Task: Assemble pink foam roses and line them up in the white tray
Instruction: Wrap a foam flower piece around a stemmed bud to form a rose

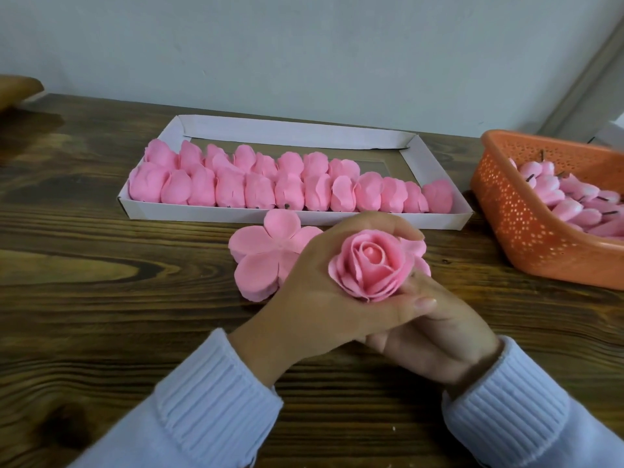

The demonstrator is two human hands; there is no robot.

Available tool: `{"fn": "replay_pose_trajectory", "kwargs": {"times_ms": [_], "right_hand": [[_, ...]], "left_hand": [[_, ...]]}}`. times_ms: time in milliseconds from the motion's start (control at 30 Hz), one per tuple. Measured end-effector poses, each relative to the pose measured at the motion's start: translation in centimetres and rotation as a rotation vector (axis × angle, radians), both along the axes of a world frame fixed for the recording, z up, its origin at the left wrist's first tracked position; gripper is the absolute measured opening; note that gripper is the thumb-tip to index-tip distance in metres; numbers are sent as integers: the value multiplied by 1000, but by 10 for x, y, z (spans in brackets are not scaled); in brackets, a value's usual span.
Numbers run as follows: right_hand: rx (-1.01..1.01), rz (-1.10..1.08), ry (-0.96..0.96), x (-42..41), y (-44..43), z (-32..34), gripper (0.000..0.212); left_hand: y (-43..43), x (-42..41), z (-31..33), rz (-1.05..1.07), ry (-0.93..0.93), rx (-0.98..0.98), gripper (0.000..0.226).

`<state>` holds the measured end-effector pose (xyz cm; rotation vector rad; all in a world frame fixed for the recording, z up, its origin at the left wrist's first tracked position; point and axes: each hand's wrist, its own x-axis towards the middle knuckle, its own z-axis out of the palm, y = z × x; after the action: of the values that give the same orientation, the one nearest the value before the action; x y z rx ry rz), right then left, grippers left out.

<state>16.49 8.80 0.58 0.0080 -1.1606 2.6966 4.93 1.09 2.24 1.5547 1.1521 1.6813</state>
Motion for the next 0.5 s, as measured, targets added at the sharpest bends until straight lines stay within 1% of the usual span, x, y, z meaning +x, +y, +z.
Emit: {"fn": "replay_pose_trajectory", "kwargs": {"times_ms": [100, 133, 200, 233, 333, 433, 500], "right_hand": [[37, -52, -98, 2, -2, 3, 23], [39, -66, -108, 2, -2, 2, 27], [37, -93, -124, 3, -1, -1, 41], [41, -103, -133, 2, -1, -2, 44], [31, -81, -33, 0, -3, -2, 32], [43, -77, -35, 0, -2, 0, 36], [56, -87, -44, 1, 0, 0, 30]], "left_hand": [[0, 1, 1, -12, 8, -4, 52], [0, 1, 1, -14, 7, 1, 54], [0, 1, 1, -27, -2, 8, 58], [0, 1, 1, -38, -14, 5, 59], [2, 0, -1, -49, -53, 3, 61], [1, -1, -2, -38, -53, 21, 60], [0, -1, -2, -41, -25, 23, 60]]}}
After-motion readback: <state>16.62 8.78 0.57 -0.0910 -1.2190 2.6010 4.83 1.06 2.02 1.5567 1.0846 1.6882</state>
